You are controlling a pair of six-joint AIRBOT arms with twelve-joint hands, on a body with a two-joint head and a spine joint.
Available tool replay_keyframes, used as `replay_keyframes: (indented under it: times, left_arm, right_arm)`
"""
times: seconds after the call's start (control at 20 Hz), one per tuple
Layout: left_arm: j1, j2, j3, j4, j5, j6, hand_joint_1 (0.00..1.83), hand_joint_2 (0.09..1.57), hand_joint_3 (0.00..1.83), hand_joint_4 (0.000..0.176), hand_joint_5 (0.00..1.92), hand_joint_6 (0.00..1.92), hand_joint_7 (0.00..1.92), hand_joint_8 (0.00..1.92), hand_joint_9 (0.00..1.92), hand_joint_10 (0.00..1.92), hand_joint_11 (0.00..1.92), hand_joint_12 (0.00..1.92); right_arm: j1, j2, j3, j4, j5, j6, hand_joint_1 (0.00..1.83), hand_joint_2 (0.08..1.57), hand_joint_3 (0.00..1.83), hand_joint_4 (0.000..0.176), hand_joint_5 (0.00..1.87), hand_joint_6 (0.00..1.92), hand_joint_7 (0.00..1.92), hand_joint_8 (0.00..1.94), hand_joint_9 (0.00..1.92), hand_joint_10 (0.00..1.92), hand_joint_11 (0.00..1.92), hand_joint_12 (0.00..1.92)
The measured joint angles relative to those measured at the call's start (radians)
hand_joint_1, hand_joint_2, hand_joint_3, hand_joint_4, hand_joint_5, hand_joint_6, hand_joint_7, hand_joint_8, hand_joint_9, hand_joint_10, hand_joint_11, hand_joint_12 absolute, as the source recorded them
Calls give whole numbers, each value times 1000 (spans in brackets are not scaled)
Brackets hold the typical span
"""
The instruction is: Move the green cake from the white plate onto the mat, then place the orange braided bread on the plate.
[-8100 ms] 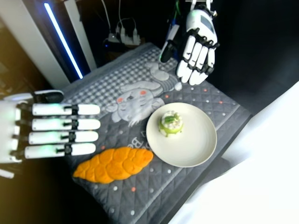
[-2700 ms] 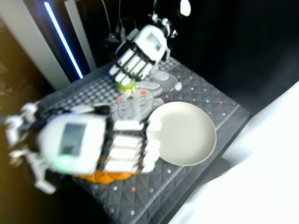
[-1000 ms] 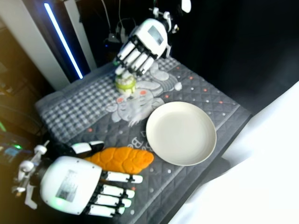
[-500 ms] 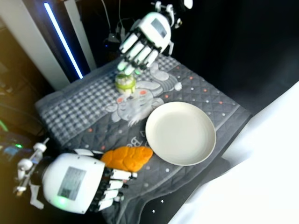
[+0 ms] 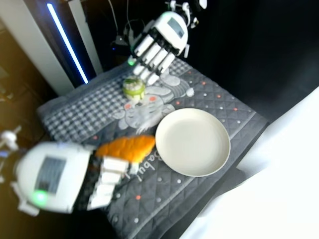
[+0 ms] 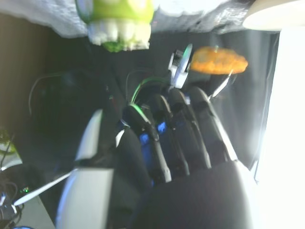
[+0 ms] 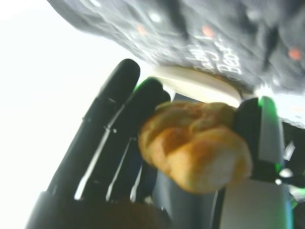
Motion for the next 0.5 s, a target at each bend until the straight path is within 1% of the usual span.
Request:
replay_keyframes:
  times: [0.05,0.1,0.15,0.2,0.25,0.3,0.35,0.4,0.45,0.5]
  left_arm:
    - [5,2,2,-8,0,7,155,1430,0,0,766,0,829,0,811,0,551,823]
    - [14,2,6,-13,0,8,316,1405,0,0,830,25,852,12,846,14,600,757]
    - [16,2,8,-13,4,12,537,1279,0,0,820,8,818,2,797,2,549,633]
    - [22,2,9,-29,4,15,712,1064,0,0,911,12,979,17,928,16,555,517]
    - [28,2,15,-51,0,28,723,982,0,0,977,4,1070,5,1018,11,637,438]
    - [39,1,21,-67,-3,49,575,1053,3,0,898,0,1004,0,948,1,635,385]
    - [46,-5,29,-85,-1,59,589,1112,0,0,837,1,988,0,955,0,617,591]
    - [52,-17,41,-92,8,66,885,1139,1,0,599,0,548,0,510,0,259,457]
    - [59,-22,48,-97,4,63,798,1100,0,74,692,14,640,19,582,16,324,364]
    - [64,-26,48,-104,4,68,786,1065,2,156,587,2,651,4,588,3,357,252]
  right_arm:
    - [0,7,-16,-2,25,-9,1401,1039,0,0,978,811,1268,322,1171,939,1004,927]
    - [0,9,-19,-5,54,-10,1404,1031,2,0,991,784,1290,282,1191,910,1076,854]
    - [0,9,-19,-5,66,-10,1405,1030,0,0,983,803,1309,253,1201,887,1039,868]
    - [0,8,-19,-3,74,-11,1404,1029,2,0,982,805,1311,251,1198,891,1027,908]
    - [0,1,-10,-3,80,-11,1401,1036,1,0,970,861,1343,142,1163,966,986,966]
    - [0,-6,-2,-3,80,-11,1318,1001,7,0,1113,672,1428,223,1249,785,1015,1151]
    - [1,-12,5,-1,78,-13,1296,1002,3,0,1121,690,1449,200,1299,685,1048,1202]
    - [16,-21,19,-5,65,-14,1382,1024,1,0,1022,772,1381,124,1208,873,1043,1022]
    - [41,-37,35,-4,52,-15,1401,1020,3,0,987,845,1352,137,1254,761,1075,793]
    - [69,-51,47,-5,39,-15,1404,1021,1,0,980,860,1342,143,1265,742,1129,673]
